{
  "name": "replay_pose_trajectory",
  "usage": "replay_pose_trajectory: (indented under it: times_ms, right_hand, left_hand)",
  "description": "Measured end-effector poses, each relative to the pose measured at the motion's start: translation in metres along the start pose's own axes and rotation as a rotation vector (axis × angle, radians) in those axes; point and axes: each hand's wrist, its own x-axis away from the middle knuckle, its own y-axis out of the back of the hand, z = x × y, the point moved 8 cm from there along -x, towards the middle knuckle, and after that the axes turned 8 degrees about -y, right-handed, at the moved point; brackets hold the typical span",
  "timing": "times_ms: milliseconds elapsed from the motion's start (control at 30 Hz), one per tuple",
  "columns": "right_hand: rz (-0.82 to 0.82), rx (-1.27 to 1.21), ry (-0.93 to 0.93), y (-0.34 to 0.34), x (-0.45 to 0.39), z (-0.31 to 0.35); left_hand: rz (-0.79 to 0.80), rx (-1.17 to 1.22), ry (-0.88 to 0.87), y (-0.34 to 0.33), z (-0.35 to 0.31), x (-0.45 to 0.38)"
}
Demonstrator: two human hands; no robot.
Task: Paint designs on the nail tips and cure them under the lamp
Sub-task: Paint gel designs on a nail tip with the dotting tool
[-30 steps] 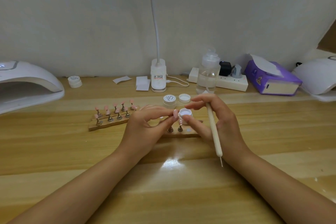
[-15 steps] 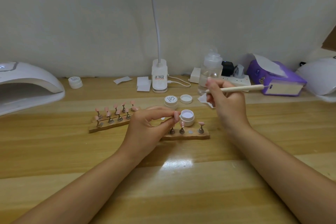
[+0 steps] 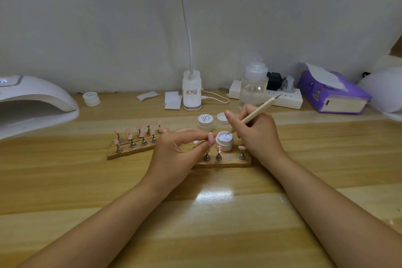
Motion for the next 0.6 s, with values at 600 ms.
replay_pose_trajectory:
  times_ms: [600]
  right_hand:
    - [0.067, 0.021, -0.039, -0.0055, -0.0035, -0.0064]
  left_hand:
    - [0.008, 0.002, 0.028, -0.0013, 0.0036, 0.0007]
